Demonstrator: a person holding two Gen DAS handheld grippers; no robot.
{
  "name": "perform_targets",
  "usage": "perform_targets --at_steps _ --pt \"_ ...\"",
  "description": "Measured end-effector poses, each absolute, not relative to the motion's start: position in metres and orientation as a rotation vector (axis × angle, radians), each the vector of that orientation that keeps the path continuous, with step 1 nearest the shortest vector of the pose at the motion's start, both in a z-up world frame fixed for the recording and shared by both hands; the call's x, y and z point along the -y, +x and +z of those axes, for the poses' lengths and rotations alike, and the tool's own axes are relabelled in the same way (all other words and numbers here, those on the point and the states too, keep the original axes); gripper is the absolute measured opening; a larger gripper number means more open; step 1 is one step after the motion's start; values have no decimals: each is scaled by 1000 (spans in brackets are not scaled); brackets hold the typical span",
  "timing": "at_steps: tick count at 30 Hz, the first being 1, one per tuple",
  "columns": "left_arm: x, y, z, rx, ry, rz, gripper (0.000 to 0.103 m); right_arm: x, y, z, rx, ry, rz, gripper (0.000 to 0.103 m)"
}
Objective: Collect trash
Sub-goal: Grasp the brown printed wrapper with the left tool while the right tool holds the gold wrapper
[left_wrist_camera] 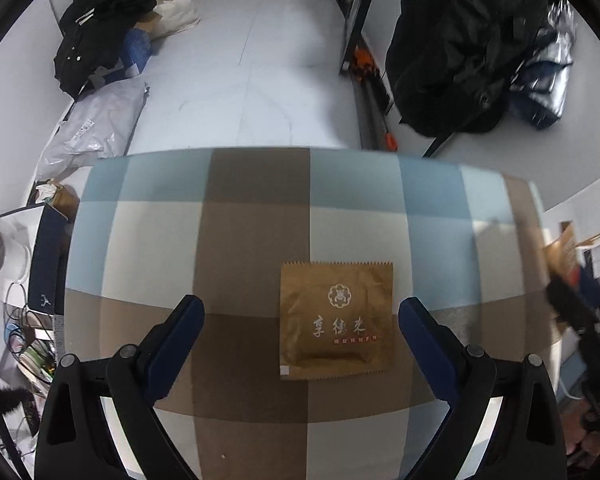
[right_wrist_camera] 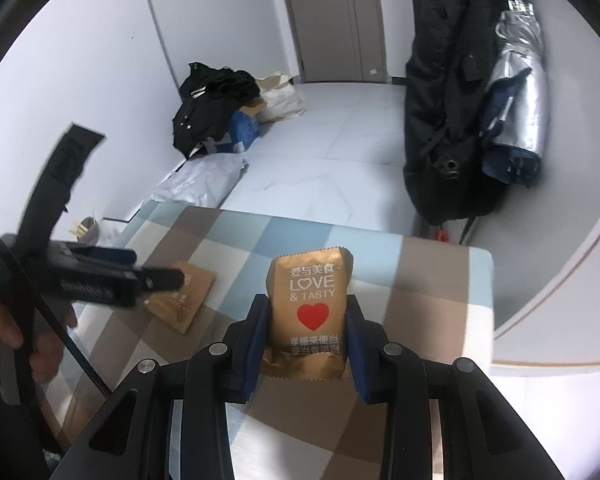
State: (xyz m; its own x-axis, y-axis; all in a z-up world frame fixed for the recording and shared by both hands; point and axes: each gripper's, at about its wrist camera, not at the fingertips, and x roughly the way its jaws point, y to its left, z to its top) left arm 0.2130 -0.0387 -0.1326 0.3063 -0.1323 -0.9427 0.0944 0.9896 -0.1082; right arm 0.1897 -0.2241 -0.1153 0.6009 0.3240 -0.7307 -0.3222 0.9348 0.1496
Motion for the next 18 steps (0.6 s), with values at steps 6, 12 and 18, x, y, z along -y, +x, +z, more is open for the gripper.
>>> perform_targets --at_steps 6,12,18 --pt "47 209 -138 -1253 72 -122 96 227 186 -113 -843 6 380 35" --pt "50 205 -139 -1254 80 -123 92 230 184 -114 -846 21 385 35" --pt "57 203 -130 -1225 73 -166 37 226 183 -112 -846 16 392 35"
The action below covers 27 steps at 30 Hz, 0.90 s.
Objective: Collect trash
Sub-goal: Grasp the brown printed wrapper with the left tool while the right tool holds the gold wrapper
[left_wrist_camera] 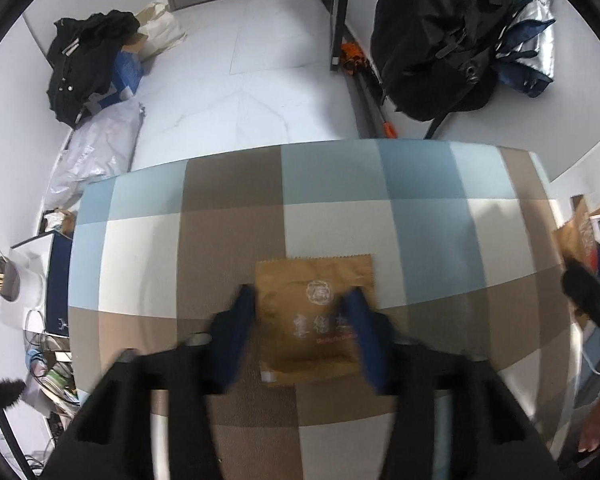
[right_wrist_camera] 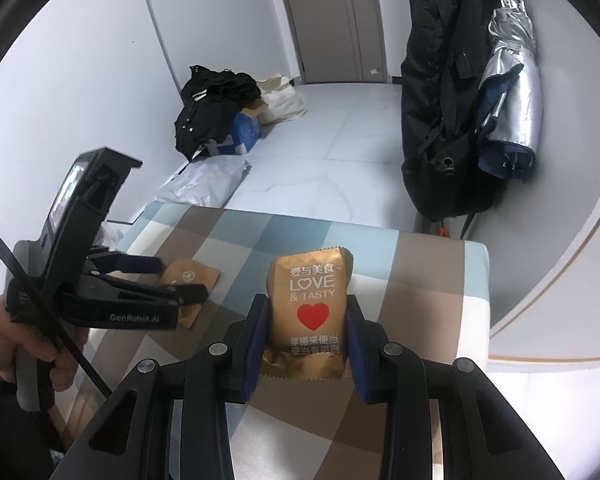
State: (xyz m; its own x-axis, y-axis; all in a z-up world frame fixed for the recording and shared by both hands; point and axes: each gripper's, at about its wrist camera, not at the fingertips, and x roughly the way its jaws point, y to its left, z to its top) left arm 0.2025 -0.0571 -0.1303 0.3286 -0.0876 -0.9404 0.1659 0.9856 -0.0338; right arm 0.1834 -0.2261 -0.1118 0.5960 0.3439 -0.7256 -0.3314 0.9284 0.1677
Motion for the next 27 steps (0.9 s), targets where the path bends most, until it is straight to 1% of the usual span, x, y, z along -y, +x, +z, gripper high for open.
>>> perform_targets --at_steps 1,3,5,7,10,12,14,19,27 --pt "56 202 -130 -1224 61 -164 36 226 184 -112 -845 15 393 35" --pt "56 201 -130 -1226 38 -181 28 224 183 -111 -844 14 397 35" --pt "57 201 -130 -1228 31 -187 27 221 183 -112 -843 4 400 35" --pt "55 202 -130 -1232 0 -196 23 219 183 -113 -842 -3 398 35" --pt "52 202 -126 -1222 -32 -212 15 220 184 -114 -847 -2 395 35" --pt "51 201 -122 -1204 -44 -223 7 220 185 -114 -848 1 393 35" --pt "48 201 -118 -1193 -78 -238 4 222 186 -114 -852 13 391 35" --pt "45 201 -111 -1172 -134 -276 3 225 190 -106 -852 60 400 35" --pt "46 186 -93 -1115 -142 -314 3 238 176 -87 -823 133 374 35"
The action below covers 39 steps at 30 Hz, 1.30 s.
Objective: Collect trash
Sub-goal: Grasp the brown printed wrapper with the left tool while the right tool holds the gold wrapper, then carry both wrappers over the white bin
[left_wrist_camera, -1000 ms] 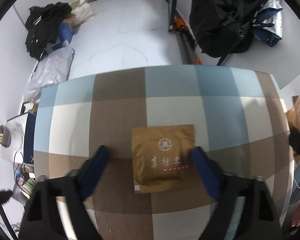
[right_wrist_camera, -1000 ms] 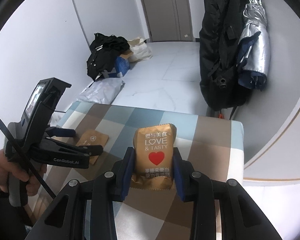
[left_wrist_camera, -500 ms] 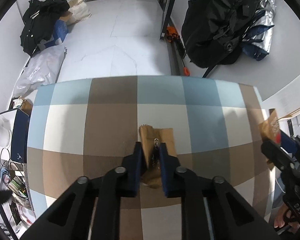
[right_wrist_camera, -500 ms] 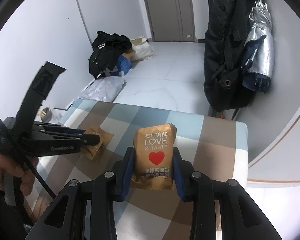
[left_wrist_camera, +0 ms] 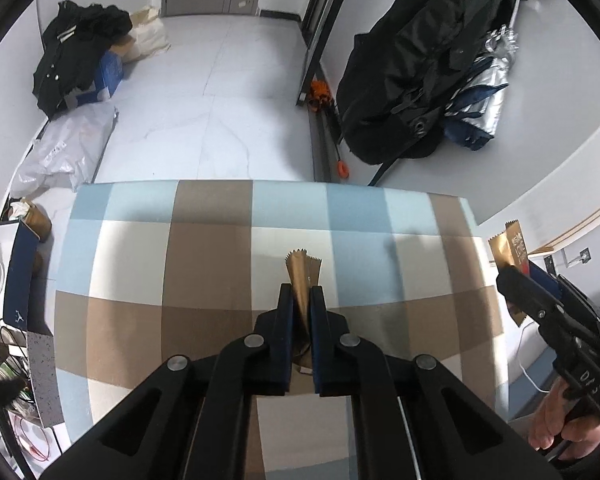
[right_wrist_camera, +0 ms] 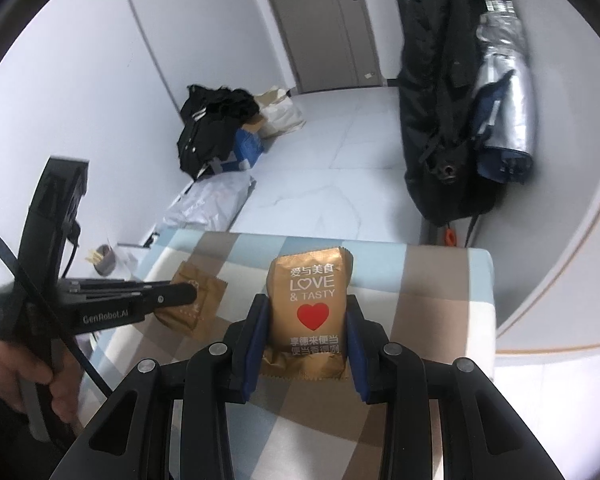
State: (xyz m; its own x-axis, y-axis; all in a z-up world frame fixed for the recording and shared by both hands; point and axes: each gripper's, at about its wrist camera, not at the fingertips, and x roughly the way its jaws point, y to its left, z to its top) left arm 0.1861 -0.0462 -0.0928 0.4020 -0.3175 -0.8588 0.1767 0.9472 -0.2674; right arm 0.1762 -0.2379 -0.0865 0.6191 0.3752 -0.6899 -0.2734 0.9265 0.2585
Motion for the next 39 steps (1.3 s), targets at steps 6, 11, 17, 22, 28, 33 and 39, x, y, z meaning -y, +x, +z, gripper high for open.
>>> perform_targets --at_steps 6,11,17,22,28,33,39 --pt "48 160 -60 -1030 -153 -348 3 254 149 -58 -766 149 322 35" --pt "57 135 -23 -943 -157 -378 3 276 110 -13 -680 191 297 35" --pt "78 106 8 -883 -173 -449 3 305 52 43 -588 193 270 35" --pt "108 83 32 -832 -148 -533 3 341 8 78 -513 226 209 35" --pt "152 62 41 -807 -98 -629 3 389 -43 87 -459 225 88 35" --pt "196 54 32 -824 -65 -705 3 435 -72 70 -475 253 -28 35" --pt "253 49 5 -905 -5 -789 3 495 -90 27 -535 336 -153 35"
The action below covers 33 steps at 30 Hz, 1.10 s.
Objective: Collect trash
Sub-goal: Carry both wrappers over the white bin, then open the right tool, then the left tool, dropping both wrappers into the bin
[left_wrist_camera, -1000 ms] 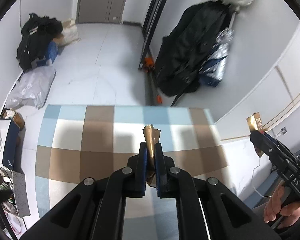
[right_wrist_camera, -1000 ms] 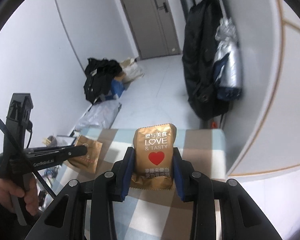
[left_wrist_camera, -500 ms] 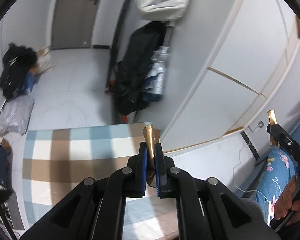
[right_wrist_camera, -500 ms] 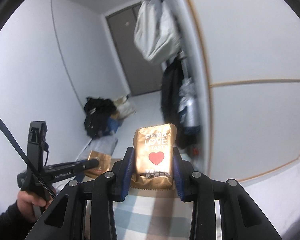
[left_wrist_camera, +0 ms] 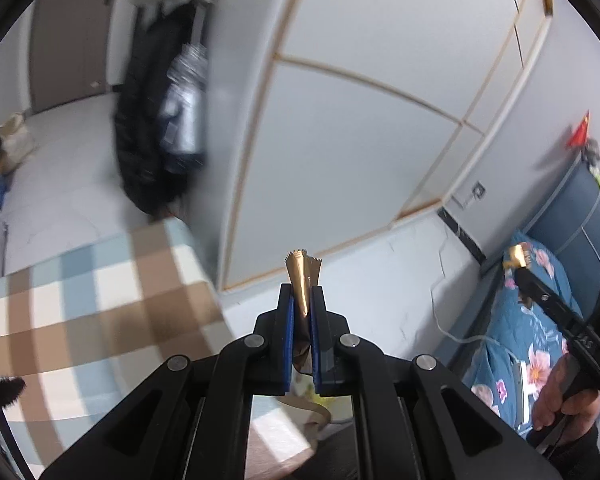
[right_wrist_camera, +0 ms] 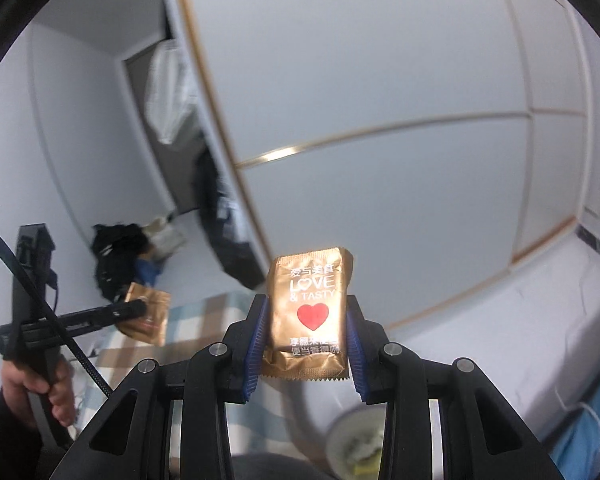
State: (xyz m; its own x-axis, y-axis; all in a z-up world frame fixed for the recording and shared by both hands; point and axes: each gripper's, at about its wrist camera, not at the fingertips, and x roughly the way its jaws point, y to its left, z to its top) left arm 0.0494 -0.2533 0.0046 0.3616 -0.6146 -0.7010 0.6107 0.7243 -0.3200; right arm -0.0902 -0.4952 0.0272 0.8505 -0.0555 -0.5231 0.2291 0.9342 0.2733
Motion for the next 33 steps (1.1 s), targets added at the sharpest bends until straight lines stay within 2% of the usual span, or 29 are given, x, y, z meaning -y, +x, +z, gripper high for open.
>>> perform_targets --at_steps 13,27,33 --pt "358 61 -82 -1161 149 -870 3 578 -80 -123 -801 577 -225 35" --pt "423 55 -149 -1337 328 -939 3 584 -55 -256 -1095 755 -169 36" --pt "435 56 -161 -1380 370 -960 3 578 -48 -285 -1148 801 -179 44"
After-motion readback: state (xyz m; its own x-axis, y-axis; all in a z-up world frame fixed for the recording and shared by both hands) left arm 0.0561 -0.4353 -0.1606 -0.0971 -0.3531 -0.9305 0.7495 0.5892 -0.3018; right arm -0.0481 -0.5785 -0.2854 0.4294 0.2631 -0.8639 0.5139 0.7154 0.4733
